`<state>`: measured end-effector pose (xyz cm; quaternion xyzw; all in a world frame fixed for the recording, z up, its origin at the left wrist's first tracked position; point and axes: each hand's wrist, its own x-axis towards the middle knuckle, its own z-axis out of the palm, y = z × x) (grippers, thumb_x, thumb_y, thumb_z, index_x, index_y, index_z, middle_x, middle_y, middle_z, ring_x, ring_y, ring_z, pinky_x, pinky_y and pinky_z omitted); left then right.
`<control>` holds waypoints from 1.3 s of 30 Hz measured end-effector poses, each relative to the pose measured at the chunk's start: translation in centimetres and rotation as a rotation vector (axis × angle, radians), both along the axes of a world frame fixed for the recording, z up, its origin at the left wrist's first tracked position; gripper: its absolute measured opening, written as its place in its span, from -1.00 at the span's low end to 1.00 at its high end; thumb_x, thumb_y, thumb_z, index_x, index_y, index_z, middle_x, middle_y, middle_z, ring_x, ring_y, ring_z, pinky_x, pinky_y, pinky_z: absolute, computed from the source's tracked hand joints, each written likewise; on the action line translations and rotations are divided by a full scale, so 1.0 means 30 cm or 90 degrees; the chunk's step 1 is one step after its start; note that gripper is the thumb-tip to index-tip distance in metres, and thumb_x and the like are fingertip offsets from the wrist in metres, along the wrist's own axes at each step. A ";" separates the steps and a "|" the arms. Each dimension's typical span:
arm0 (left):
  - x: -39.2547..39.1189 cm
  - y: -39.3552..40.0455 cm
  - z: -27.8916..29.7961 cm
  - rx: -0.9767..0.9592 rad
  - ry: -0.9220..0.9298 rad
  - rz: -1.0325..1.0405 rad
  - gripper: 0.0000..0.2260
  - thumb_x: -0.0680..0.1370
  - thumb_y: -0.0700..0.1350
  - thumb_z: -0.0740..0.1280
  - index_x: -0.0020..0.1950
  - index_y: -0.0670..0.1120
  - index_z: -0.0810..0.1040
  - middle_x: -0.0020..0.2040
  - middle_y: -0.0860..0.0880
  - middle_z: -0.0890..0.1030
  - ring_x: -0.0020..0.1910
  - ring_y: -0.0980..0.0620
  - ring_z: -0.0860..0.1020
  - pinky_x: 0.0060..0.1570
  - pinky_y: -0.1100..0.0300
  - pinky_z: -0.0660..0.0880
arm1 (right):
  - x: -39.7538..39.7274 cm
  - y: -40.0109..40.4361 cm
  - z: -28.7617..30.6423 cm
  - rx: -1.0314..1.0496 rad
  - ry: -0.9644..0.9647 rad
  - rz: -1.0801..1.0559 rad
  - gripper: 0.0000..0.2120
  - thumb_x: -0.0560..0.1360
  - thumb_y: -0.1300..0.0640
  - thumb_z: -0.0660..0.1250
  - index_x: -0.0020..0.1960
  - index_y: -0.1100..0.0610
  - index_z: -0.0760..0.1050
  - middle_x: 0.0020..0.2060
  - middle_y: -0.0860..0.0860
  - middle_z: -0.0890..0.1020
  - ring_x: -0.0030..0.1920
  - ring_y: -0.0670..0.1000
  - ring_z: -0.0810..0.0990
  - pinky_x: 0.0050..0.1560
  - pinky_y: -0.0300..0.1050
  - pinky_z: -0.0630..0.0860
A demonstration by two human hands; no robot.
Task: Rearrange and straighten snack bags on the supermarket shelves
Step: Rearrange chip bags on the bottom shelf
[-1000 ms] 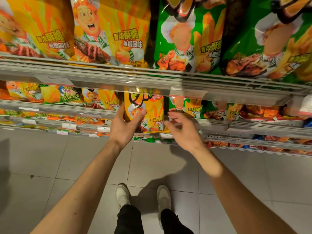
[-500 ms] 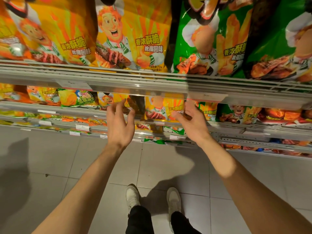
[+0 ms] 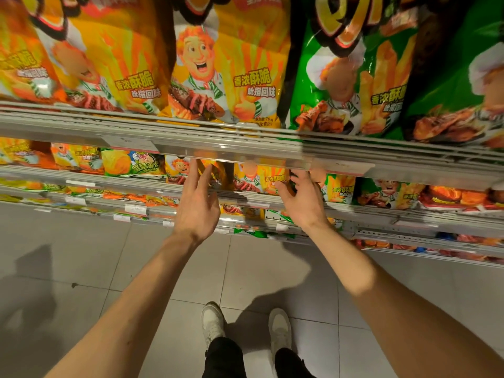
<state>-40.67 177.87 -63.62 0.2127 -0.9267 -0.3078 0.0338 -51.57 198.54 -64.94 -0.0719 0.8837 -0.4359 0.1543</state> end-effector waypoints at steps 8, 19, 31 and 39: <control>-0.006 0.027 0.034 0.076 -0.005 0.023 -0.42 0.64 -0.22 0.28 0.64 -0.01 0.20 0.69 0.09 -0.11 0.63 -0.04 0.12 0.45 0.03 0.31 | 0.011 0.024 0.011 -0.023 -0.092 0.060 -0.46 0.62 0.00 0.36 0.55 0.04 0.32 0.22 -0.13 0.60 0.27 -0.04 0.51 0.33 -0.09 0.43; 0.146 0.119 0.283 0.350 0.088 0.161 -0.69 0.66 -0.19 0.32 0.36 0.10 0.46 0.18 0.08 0.62 0.15 0.18 0.59 0.03 0.42 0.48 | 0.211 0.241 0.255 -0.234 -0.242 -0.100 -0.88 0.66 0.18 0.29 0.04 0.04 0.60 -0.04 0.08 0.71 -0.06 -0.01 0.67 0.06 -0.12 0.62; 0.403 0.103 0.573 0.516 0.221 0.245 -0.78 0.67 -0.15 0.29 0.31 -0.02 0.55 0.02 0.08 0.74 0.04 0.11 0.70 -0.01 0.29 0.62 | 0.393 0.259 0.497 -0.267 -0.162 -0.103 -0.90 0.64 0.14 0.33 0.07 -0.03 0.59 -0.14 -0.01 0.72 -0.21 -0.20 0.69 -0.18 -0.38 0.58; 0.541 -0.196 0.714 0.547 0.261 0.178 -0.81 0.68 -0.20 0.27 0.26 -0.05 0.57 0.01 0.02 0.75 -0.01 0.08 0.71 -0.01 0.33 0.59 | 0.548 -0.026 0.574 -0.260 -0.122 -0.154 -0.90 0.58 -0.09 0.41 -0.04 -0.30 0.65 -0.12 -0.14 0.75 -0.07 -0.10 0.72 0.01 -0.09 0.56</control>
